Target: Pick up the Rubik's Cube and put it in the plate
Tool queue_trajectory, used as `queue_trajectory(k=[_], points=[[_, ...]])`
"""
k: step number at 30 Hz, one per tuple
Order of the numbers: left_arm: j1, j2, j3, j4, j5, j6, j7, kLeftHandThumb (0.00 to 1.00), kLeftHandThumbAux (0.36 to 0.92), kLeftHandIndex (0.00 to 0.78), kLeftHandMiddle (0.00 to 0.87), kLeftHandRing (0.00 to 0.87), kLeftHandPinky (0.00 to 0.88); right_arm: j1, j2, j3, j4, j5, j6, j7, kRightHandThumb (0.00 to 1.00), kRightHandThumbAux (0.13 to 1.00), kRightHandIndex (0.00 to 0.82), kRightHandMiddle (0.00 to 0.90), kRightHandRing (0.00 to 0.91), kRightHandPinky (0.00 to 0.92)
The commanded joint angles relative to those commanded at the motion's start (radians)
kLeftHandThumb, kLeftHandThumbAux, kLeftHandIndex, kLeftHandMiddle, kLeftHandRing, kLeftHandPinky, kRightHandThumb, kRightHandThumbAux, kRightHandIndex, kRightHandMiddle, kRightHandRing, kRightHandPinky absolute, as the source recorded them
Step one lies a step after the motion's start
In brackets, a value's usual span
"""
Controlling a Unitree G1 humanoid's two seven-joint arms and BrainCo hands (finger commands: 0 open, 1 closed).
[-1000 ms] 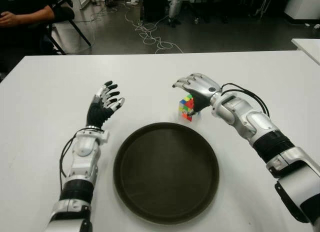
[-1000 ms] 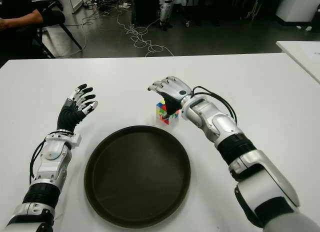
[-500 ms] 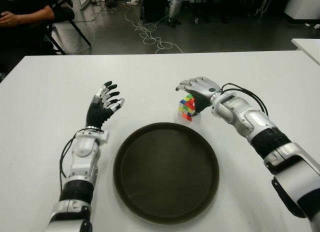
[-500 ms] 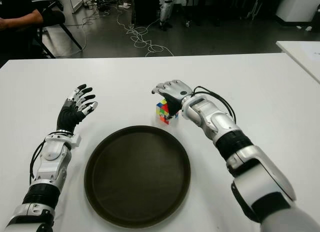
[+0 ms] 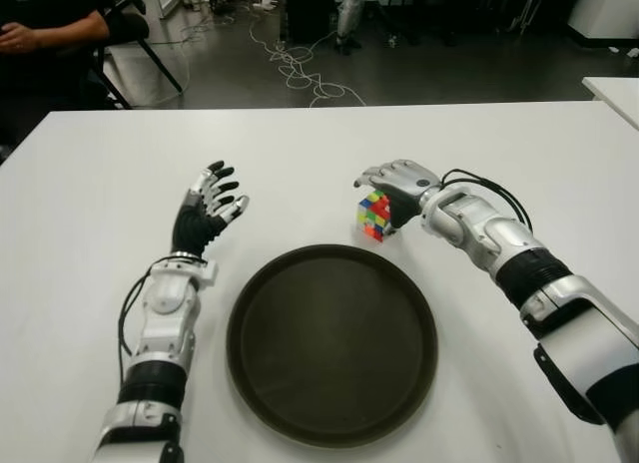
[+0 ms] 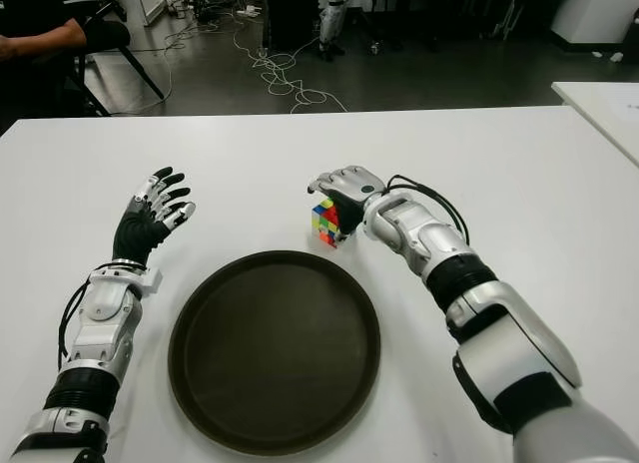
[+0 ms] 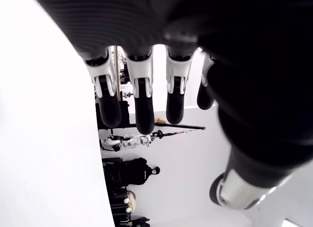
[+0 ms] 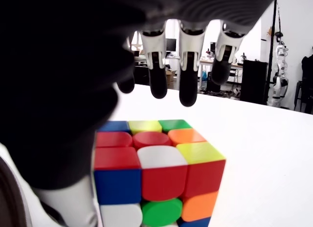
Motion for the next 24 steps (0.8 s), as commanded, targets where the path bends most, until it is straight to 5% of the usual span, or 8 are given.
queue_trajectory(k=[24], points=[[0.000,0.003,-0.006,0.005,0.013,-0.025,0.006,0.145,0.752,0.134,0.187,0.189,0.183,-0.028,0.021,0.011,0.094,0.017,-0.017,-0.031,0.000,0.868,0.241,0.227,0.216,0.170]])
